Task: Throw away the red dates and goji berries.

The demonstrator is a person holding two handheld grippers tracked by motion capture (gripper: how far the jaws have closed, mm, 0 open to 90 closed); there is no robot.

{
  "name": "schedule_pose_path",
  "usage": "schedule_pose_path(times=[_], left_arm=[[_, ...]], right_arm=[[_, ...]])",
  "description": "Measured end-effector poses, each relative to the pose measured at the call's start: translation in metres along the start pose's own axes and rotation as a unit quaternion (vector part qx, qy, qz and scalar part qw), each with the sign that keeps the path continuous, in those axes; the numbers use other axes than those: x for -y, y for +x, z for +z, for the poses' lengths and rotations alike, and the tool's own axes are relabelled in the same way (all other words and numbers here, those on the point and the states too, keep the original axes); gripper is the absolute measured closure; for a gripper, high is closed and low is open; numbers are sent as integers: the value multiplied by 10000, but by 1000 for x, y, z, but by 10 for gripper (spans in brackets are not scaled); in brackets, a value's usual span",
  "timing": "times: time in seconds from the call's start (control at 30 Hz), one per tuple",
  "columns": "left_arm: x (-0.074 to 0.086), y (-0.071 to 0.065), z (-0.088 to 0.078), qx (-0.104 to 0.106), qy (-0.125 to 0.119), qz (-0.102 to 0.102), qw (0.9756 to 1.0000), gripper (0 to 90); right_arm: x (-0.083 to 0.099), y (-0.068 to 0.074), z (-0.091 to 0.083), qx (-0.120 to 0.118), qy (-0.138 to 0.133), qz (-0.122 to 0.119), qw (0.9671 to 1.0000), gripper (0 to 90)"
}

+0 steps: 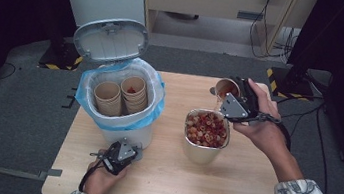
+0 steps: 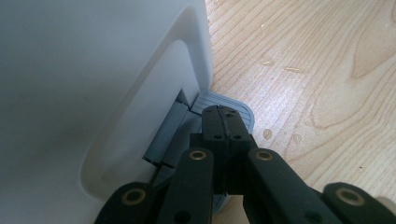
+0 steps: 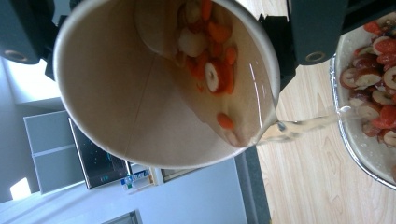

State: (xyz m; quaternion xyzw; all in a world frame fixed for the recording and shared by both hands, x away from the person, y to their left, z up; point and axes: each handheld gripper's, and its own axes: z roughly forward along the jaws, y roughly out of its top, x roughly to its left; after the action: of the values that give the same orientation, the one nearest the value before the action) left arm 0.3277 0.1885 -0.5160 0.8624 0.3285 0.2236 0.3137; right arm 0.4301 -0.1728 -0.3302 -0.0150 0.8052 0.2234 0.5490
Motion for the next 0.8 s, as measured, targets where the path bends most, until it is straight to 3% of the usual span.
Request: schedule_pose_path(times=[0.8], left_arm=[[0, 0, 0, 8, -25, -41, 10000, 898]], right_arm=[[-2, -4, -2, 71, 7, -151, 9999, 294]])
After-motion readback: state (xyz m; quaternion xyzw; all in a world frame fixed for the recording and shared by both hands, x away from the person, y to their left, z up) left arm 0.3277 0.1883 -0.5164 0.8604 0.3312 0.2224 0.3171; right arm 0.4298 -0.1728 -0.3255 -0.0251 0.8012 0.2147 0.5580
